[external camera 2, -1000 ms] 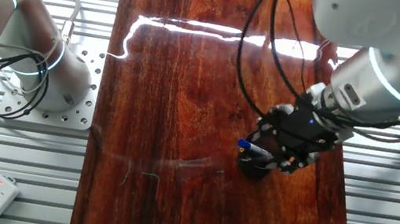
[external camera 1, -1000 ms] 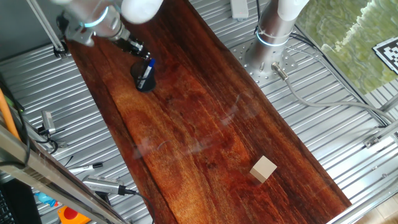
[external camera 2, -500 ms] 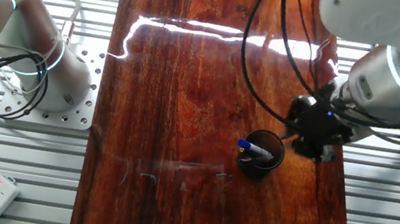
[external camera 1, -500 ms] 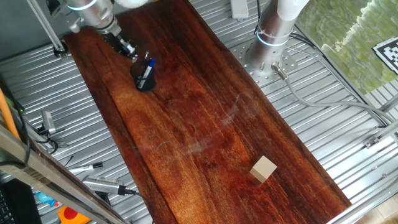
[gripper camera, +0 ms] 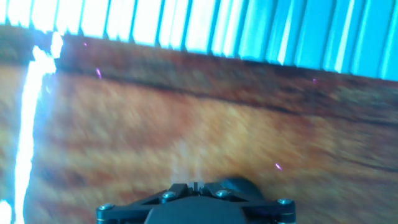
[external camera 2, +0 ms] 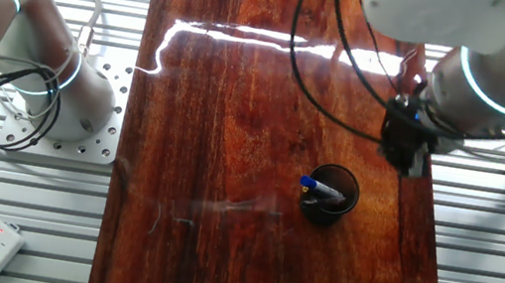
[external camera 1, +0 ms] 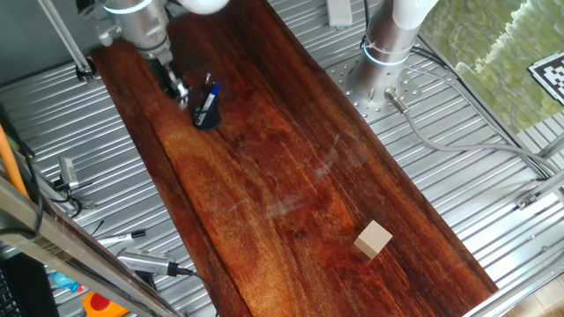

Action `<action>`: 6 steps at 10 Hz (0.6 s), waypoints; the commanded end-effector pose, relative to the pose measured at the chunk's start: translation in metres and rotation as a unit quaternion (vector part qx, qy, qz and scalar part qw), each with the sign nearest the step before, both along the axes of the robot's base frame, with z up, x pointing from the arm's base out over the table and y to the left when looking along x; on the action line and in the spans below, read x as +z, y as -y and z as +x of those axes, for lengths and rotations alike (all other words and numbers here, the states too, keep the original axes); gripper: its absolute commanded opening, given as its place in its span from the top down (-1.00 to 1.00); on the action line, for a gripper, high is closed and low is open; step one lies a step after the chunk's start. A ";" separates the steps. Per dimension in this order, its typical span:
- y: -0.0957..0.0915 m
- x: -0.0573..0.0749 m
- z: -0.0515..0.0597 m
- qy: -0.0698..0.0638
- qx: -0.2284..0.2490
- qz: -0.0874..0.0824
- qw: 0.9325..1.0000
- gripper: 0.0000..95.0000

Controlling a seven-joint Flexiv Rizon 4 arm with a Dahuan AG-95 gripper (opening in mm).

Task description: Put the pen into the pen holder

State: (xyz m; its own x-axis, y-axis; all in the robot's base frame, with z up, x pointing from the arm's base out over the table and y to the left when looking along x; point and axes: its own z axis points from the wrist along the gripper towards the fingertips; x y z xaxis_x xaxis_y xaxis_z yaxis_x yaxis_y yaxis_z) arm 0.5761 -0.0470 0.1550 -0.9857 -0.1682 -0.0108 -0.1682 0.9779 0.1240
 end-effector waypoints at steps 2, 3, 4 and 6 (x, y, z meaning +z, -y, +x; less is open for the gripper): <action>-0.050 -0.026 0.013 0.046 -0.029 0.016 0.998 1.00; -0.059 -0.030 0.012 0.047 -0.032 0.015 0.998 1.00; -0.066 -0.032 0.011 0.042 -0.029 0.012 0.999 1.00; -0.069 -0.034 0.010 0.033 -0.012 0.006 0.999 1.00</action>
State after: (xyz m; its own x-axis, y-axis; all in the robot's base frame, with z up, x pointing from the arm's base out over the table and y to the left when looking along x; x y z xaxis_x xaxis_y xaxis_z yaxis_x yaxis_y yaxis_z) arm 0.5853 0.0221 0.1212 -0.9890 -0.1127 -0.0959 -0.1246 0.9838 0.1286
